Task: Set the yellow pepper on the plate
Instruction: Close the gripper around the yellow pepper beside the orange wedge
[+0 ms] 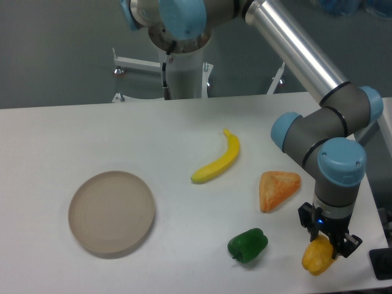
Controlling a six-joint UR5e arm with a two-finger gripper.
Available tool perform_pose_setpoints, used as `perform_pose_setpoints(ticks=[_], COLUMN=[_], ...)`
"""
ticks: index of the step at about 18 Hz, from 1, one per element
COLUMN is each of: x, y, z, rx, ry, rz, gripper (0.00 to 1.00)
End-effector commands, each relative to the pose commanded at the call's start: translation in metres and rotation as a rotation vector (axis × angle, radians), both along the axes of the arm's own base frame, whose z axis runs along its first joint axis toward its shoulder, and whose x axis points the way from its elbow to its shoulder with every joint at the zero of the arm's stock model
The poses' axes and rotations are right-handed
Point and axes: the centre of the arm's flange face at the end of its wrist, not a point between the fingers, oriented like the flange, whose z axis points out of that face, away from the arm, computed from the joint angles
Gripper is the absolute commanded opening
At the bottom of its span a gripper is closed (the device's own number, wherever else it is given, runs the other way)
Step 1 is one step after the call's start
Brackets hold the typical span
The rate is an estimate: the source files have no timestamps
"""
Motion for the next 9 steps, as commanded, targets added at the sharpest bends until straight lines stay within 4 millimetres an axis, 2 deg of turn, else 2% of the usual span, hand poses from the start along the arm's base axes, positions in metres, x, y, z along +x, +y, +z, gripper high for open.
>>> perform_pose_setpoints(ticks=[3,6,9], x=[0.003,0.011,0.023], y=[0.0,0.001,-0.008], z=[0.001,0.011,0.023], rx=[-0.003,-0.001,-0.023], ry=[-0.002,-0.006,-0.05], rz=[0.0,0.015,0.056], gripper=[0.49,0.49,0.49])
